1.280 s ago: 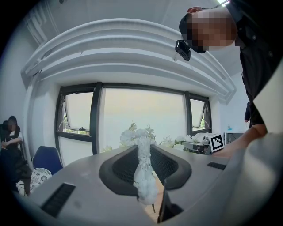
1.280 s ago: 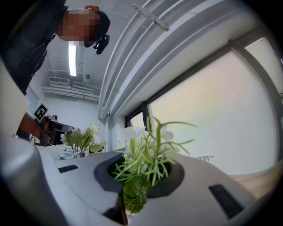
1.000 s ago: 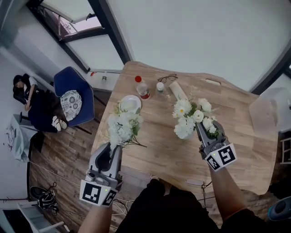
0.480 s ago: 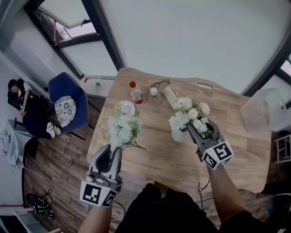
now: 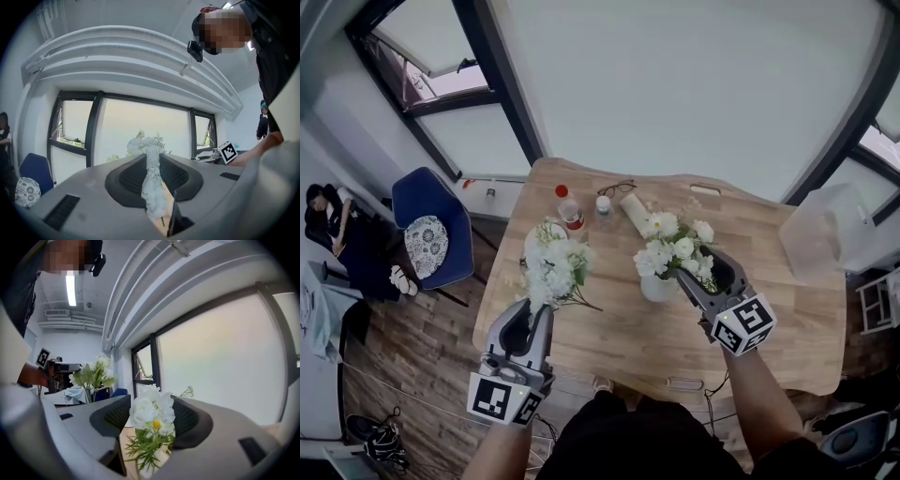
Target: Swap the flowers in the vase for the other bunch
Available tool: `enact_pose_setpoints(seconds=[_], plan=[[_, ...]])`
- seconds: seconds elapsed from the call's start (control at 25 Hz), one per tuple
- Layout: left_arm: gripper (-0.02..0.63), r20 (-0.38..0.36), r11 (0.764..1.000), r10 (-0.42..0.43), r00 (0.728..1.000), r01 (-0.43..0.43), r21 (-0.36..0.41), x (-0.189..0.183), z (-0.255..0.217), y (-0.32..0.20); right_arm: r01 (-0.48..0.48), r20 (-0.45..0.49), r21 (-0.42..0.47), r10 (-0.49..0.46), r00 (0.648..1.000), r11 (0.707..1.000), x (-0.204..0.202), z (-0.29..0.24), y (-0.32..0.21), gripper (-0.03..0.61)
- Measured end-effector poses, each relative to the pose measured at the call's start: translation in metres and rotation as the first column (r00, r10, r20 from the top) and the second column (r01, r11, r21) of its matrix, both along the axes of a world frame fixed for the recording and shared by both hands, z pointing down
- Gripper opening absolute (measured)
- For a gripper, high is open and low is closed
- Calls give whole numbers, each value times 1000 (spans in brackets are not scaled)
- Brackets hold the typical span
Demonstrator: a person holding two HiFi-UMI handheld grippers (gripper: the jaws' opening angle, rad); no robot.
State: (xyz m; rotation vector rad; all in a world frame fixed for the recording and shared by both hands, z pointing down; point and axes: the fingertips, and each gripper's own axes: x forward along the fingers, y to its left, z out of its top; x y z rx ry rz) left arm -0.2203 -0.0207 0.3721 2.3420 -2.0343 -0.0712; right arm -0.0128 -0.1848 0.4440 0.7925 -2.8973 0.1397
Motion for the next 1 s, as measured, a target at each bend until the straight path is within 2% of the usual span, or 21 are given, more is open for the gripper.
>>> enact_pose_setpoints(seconds=[0.28,0.56,0.8,1.0], plan=[[81,-5,999,46,999,-46,19,7,-5,-2,-30,15,9,30,999,1000,11,-20,17,264],[81,-1,994,99,995,-99,37,30,-2,-21,-61,34,33,60,998,998,37,-28,23,264],[81,5,989,137,991,-137,48,52,0,-29,-141,60,71,137,989,987,76,-42,29,262],[81,12,985,168,986,-169,45,54,3,-34,-192,57,77,188,981,978,95,-47,36,261]])
